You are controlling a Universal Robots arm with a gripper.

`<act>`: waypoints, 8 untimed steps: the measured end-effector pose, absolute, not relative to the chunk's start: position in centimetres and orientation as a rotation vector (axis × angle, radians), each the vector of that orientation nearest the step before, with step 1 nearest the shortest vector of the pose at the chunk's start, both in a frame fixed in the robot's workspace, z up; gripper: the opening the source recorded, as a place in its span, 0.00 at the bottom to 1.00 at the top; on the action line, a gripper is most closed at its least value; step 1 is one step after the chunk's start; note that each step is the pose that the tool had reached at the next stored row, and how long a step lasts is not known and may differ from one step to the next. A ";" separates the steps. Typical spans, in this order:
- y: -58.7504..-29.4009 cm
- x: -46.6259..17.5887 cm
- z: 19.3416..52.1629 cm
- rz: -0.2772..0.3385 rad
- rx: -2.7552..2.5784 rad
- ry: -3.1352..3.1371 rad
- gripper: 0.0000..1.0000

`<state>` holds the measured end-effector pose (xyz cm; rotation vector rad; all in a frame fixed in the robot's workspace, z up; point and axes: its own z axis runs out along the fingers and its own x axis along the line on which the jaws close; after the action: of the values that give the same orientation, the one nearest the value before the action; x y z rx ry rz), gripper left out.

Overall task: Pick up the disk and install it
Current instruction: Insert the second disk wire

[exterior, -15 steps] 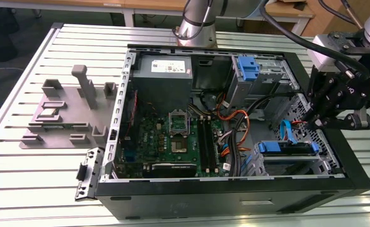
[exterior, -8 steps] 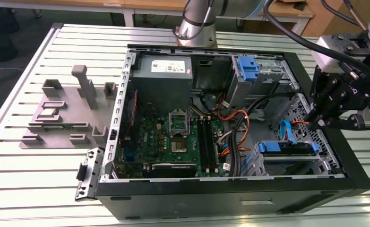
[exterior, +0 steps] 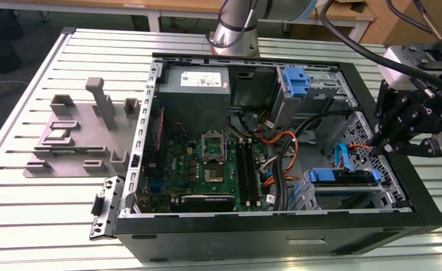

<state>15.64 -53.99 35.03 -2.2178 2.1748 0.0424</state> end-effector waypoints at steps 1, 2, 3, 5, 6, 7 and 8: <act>-54.0 15.7 35.0 0.042 -2.218 2.175 0.24; -54.0 15.8 35.0 0.041 -2.218 2.176 0.24; -54.0 15.8 35.0 0.041 -2.219 2.176 0.24; -54.0 15.8 35.0 0.041 -2.219 2.176 0.24; -54.0 15.8 35.0 0.041 -2.218 2.176 0.24; -54.0 15.8 35.0 0.041 -2.218 2.176 0.24; -54.0 15.8 35.0 0.041 -2.219 2.176 0.24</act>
<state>15.84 -53.99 34.97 -2.2186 2.1757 0.0414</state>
